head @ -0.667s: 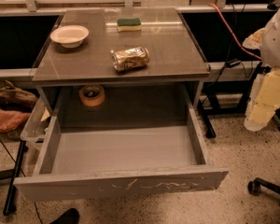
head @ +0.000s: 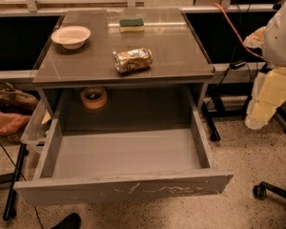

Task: Place orange can into top drawer

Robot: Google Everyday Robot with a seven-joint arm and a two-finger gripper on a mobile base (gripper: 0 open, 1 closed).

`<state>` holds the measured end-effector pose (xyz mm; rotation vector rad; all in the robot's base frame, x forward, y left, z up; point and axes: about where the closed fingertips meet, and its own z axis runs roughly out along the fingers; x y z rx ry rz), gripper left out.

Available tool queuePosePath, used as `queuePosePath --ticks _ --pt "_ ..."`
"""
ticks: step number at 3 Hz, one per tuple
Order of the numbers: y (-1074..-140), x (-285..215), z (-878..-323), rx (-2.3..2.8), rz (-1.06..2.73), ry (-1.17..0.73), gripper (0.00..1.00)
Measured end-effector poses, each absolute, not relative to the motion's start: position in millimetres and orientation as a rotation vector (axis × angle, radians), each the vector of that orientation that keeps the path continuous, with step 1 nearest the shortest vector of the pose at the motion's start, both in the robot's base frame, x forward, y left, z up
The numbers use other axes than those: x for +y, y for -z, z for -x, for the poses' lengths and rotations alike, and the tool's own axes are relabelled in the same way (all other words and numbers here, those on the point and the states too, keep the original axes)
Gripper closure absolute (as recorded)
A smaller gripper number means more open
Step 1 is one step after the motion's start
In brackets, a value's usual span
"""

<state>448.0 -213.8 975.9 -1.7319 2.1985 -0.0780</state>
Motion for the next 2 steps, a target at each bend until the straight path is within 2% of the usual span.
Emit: queuePosePath --ticks 2 --pt "-970 -174 -536 1.969 1.843 -0.057 0.0"
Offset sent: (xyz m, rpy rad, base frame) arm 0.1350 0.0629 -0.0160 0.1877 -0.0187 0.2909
